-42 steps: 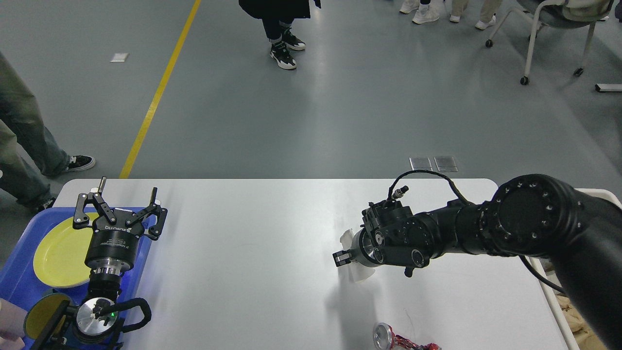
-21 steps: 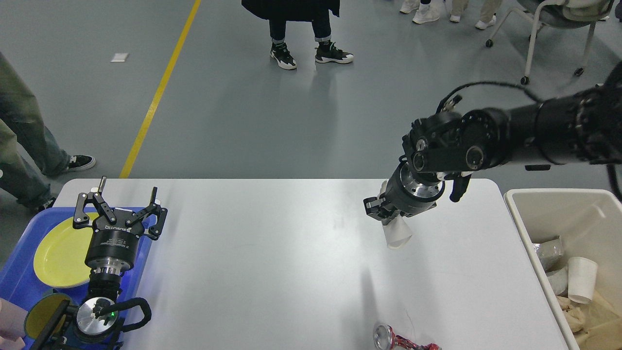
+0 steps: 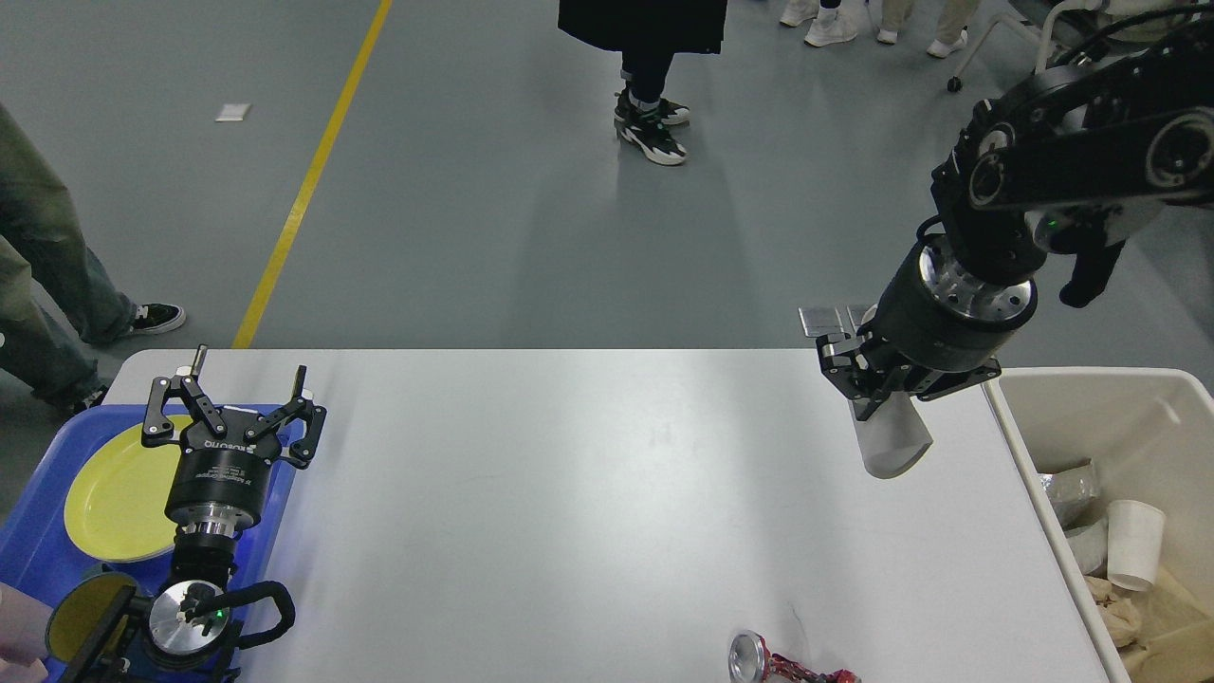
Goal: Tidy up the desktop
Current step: 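Lift the paper cup and carry it over the bin, then lower the paper cup into the bin and release it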
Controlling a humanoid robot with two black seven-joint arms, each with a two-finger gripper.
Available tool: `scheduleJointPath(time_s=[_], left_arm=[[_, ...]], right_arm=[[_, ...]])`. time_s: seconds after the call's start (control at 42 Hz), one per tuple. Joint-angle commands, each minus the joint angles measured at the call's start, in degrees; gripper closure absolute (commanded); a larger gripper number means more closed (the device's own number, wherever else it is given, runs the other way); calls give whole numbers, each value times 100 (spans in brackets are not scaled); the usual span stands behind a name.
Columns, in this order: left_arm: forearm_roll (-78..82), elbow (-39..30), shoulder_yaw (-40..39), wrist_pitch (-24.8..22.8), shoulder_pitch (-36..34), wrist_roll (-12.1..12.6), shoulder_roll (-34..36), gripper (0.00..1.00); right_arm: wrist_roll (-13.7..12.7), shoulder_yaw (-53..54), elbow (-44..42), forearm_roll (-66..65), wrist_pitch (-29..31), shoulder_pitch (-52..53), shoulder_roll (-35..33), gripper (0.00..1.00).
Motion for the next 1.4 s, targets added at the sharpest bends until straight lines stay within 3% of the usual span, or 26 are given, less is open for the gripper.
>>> scheduleJointPath(time_s=[0.0,0.238,0.5,0.643,0.809,1.023,1.118,1.214,1.38], left_arm=[[0,0,-1,-5,1,0,-5,4],[0,0,8,-5,1,0,-5,4],[0,0,8,3,1,-8,4,4],[0,0,0,3,1,-8,-5,4],[0,0,8,3,1,-8,4,4],[0,0,8,3,1,-8,-5,4],[0,0,8,3,1,-8,-5,4],[0,0,8,3,1,-8,4,4],[0,0,8,3,1,-8,-5,4]], right_arm=[[2,-212,16,58,-7,57,-4,100],[2,-1239,-115,172,-305,-48,-293,100],[29,-2155,-730,120,-1079,-909,-1400,100],[29,-1997,-1617,23,-1124,-1804,-2235,100],[29,-1155,-3110,14,-1185,-3561,-2570,100],[55,402,-5238,-4,-1211,-6031,-2615,100],[274,614,-5950,-4,-1334,-6770,-2457,100],[494,614,-6434,-4,-1694,-7359,-2123,100],[600,596,-7076,-4,-2502,-8309,-1718,100]])
